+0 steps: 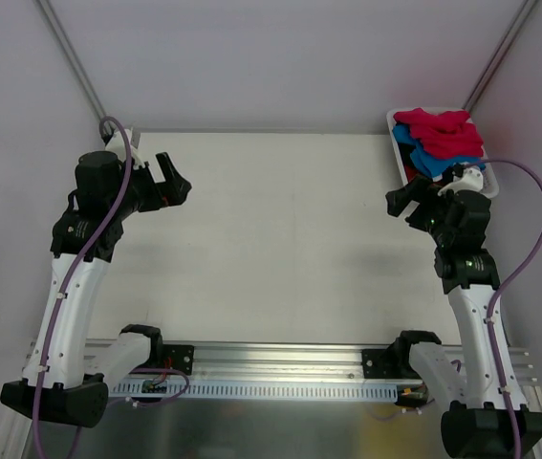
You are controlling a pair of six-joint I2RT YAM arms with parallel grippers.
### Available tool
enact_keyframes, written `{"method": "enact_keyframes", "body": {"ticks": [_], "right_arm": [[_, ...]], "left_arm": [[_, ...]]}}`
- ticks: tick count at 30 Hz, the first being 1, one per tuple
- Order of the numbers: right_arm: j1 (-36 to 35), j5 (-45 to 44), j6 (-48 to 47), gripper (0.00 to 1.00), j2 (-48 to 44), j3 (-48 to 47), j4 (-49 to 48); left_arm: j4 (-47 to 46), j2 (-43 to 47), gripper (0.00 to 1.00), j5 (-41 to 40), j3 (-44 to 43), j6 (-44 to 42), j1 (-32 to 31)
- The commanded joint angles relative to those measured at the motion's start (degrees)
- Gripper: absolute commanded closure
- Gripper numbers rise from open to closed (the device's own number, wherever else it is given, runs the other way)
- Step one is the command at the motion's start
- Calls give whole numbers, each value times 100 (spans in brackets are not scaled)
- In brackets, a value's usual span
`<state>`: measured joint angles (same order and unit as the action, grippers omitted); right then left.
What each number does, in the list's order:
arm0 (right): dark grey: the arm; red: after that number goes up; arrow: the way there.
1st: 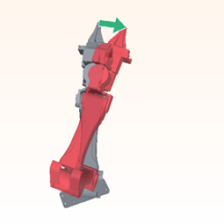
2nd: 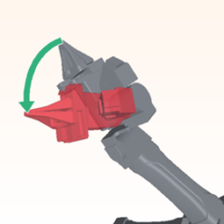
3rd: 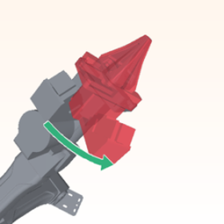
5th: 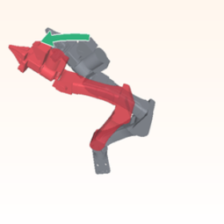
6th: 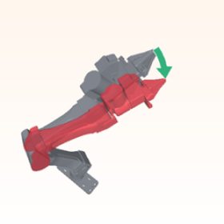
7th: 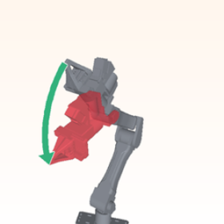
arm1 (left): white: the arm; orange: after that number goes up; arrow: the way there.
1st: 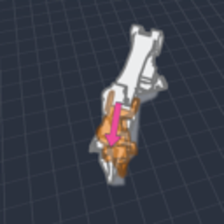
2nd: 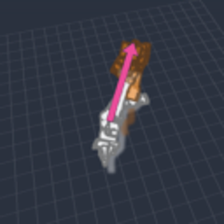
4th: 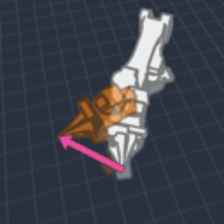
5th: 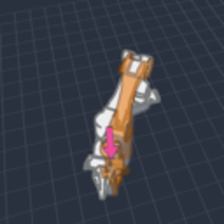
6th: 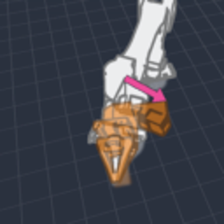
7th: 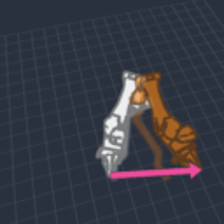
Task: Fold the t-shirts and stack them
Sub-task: Grab the tshirt from the pile
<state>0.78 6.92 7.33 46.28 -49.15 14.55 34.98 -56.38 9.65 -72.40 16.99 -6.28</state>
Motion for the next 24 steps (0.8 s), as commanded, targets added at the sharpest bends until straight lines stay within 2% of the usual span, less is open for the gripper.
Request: {"method": "enact_keyframes", "body": {"ticks": [1,15,19,21,24], "right_arm": [[-7,169,-127,1,83,-359,66],[-69,759,-347,1,390,-385,66],[-69,512,-329,1,469,-472,-4],[-375,364,-276,1,531,-543,57],[-875,-549,-494,1,487,-552,285]], "left_arm": [[-123,145,1,-200,33,-64,40],[-150,154,1,-130,77,-188,40],[-141,180,1,-148,68,-188,40],[-150,241,1,-130,129,-161,40],[-132,224,1,-8,182,-187,40]]}}
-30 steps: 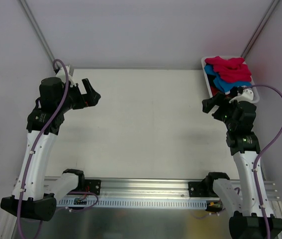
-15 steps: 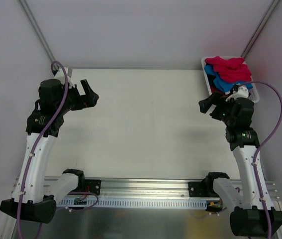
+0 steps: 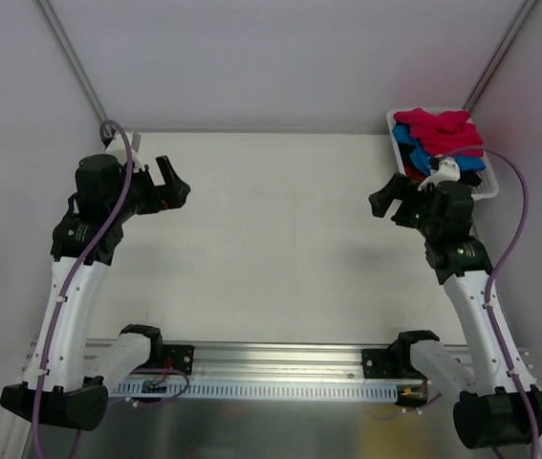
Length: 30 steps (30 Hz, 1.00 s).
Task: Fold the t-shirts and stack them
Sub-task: Grab the tshirt from the pile
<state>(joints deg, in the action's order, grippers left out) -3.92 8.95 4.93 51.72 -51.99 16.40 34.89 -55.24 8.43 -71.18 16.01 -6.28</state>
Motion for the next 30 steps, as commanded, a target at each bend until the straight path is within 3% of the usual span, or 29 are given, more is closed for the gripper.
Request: {"method": "enact_keyframes", "body": {"ticks": [1,5,8,12,14,16,18,23,30], "right_arm": [[-503,-989,-343,1,-75,-259,143],[-636,-2103,-449,1,100,-591,546],[-470,-2284,-747,1,767,-1241,925],[135,-1846,-1064,1,2102,-2970,1442],[356,-1721,-1090,1,3252,-4701,2230],[515,-1975,-1283,1,3991,-6235,2682],[576,-2596,-1563,1,4897,-7006,3175],[1033,-2749,-1547,1,5611,-7439,2852],[1060,-2688,-2434,1,6085,-7535,2438]], "left_arm": [[-123,110,1,176,95,-115,40],[-132,189,1,63,122,-72,31],[-132,154,1,19,69,-124,40],[-123,84,1,80,95,-54,40],[-132,75,1,72,157,-10,31],[-132,75,1,54,174,33,31],[-132,119,1,28,183,77,31],[-132,268,1,-78,244,236,22],[-132,663,1,-86,639,271,22]]}}
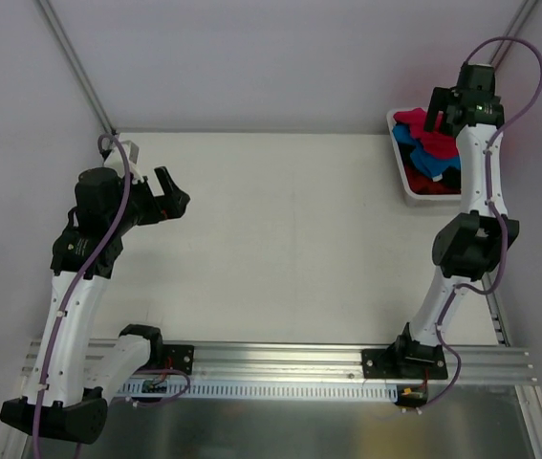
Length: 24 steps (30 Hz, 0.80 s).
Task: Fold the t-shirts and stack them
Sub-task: Grab the tshirt from the pile
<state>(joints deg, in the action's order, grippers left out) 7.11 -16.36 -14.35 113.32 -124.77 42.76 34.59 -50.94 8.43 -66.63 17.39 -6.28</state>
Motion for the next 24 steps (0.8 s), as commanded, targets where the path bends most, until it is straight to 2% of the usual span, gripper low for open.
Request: {"method": "enact_keyframes", "body": {"ticks": [1,6,15,22,24], "right_arm": [[-35,-140,-629,1,75,-311,-250],[185,448,-569,4,515,-548,-505],[194,441,-797,4,1235,-662,-1103],[246,827,-806,13,1518,-724,-1446],[264,845,-771,20,1632,-742,-1499]], "left_arm": [[-101,277,1,-95,316,194,22],[-101,409,1,-227,502,274,22],[-137,58,1,-702,476,458,22],[-224,5,1,-772,528,775,22],[-242,40,1,-807,485,757,22]]}}
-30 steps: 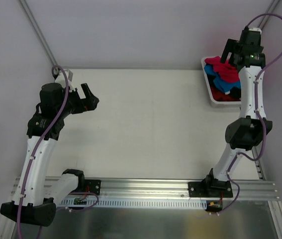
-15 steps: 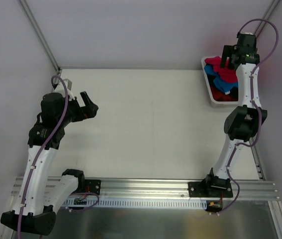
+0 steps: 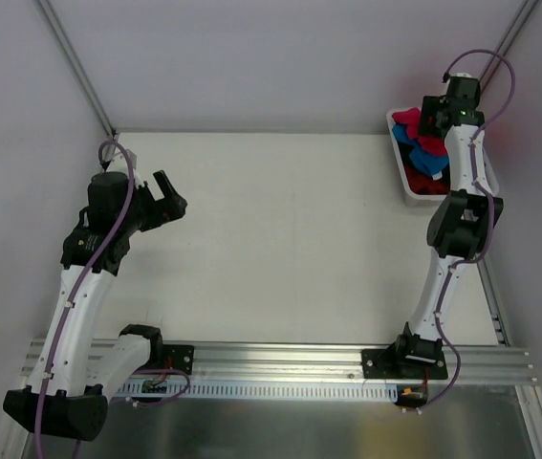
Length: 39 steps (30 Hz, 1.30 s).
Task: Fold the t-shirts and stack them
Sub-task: Grab the tshirt from the pile, then move the tshirt to the center of the board
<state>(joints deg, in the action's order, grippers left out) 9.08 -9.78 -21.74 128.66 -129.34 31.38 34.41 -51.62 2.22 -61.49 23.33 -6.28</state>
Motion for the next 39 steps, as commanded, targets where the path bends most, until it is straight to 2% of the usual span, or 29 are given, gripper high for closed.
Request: {"method": "enact_keyframes", "body": {"ticks": [1,2,4,5,7,27,39], "right_arm": [[102,231,-6,25,106,-276,-360],[120,240,29,37,141,-276,-360],[146,284,47,54,168,-259,-360],[147,284,47,77,159,-259,-360],[147,240,64,99,107,-267,-352],[41,-6,-164,100,-1623,-469,-809],[32,424,72,100,-2679,-768,-800]], "left_arm": [[-225,117,1,-187,-55,145,22],[-233,117,1,-178,-90,119,22],[-251,134,1,-187,-117,93,22],[-251,152,1,-187,-117,84,22],[-251,152,1,-187,-108,92,22],[-427,196,1,428,120,-22,22],[-637,82,1,903,50,-110,22]]}}
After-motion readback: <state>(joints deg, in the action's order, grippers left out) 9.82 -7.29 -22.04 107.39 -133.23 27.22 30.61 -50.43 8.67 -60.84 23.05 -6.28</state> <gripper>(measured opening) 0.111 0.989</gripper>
